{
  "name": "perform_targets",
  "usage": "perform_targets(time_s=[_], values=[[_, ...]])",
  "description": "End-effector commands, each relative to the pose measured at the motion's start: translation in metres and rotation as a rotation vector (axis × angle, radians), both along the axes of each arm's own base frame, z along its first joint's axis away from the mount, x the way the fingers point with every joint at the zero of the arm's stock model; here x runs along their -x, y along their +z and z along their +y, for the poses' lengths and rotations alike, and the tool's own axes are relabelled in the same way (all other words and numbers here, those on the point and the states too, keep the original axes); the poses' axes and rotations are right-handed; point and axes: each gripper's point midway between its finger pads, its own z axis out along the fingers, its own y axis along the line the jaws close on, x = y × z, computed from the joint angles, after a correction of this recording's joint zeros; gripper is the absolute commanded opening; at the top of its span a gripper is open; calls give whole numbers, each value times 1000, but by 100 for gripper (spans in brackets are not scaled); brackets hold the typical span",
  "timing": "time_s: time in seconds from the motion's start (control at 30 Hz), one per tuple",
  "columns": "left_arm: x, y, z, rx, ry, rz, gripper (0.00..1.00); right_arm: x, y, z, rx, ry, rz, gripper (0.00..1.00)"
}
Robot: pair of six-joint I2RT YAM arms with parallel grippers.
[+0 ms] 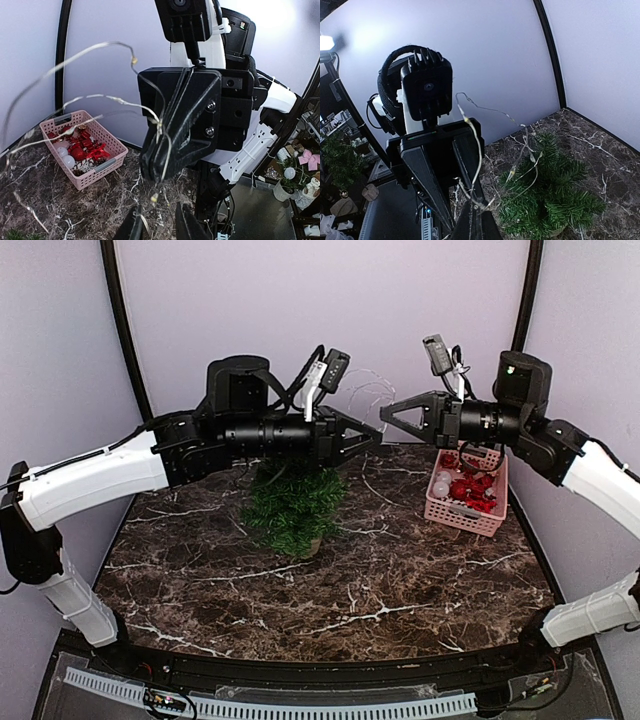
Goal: Decorate the small christmas tree
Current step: Pass from the right arm to the left
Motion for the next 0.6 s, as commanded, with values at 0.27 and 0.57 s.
perform_targets(time_s=[0.27,0.57], values=[[2,-12,-6,-14,-25,32,41,13,12,5,-9,29,-41,0],[4,-17,-9,-16,-45,51,26,12,11,4,-3,10,-47,0]])
